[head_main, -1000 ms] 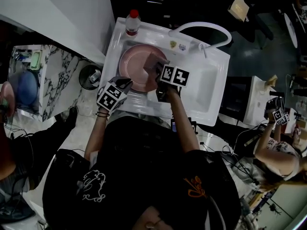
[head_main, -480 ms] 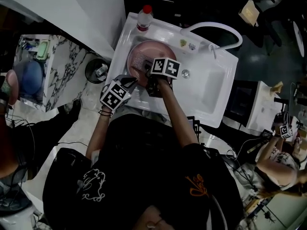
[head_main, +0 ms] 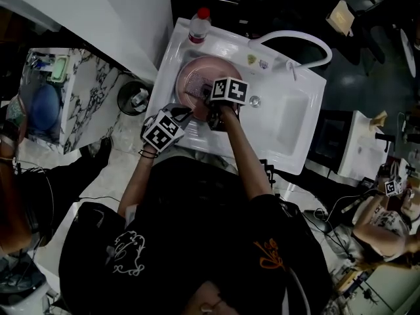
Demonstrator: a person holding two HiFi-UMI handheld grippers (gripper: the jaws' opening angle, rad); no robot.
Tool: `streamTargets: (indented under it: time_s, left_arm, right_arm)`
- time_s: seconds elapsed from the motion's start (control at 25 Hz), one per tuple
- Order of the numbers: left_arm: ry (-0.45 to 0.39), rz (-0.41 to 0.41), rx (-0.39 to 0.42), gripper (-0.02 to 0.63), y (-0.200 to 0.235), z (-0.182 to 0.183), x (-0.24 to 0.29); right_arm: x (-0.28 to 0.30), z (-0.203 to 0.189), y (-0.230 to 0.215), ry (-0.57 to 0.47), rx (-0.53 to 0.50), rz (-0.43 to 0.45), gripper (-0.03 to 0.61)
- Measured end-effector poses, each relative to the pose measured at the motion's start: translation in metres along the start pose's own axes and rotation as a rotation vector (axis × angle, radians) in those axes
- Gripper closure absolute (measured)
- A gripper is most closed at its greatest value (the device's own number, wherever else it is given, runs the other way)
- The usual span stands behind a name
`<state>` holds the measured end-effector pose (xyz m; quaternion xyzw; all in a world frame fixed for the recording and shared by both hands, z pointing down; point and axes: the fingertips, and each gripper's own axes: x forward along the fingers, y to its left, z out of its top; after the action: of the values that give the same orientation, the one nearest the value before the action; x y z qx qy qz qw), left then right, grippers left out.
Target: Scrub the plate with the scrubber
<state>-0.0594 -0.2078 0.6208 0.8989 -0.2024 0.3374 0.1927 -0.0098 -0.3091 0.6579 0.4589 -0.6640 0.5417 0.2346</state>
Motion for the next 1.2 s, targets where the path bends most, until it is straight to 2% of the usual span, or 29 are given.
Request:
streamTargets:
  time_s: [0.32, 0.76, 1.2]
  left_arm:
    - [0.023, -0.013, 0.046, 0.572, -0.002, 0.001, 0.006]
    - [0.017, -0.055, 0.104, 0.572, -0.015, 0.017, 0.023]
    - [0.049, -0.070, 0.115, 0.572, -0.019, 0.018, 0.036]
  right_arm:
    - [-0.025, -0.001, -0.028, -0.028, -0.008, -0.063, 0.499]
    - [-0.066, -0.005, -0.078, -0.071, 0.059, -0.158, 0.499]
    - [-0.096, -0.003, -0.111, -0.063, 0.091, -0.260, 0.499]
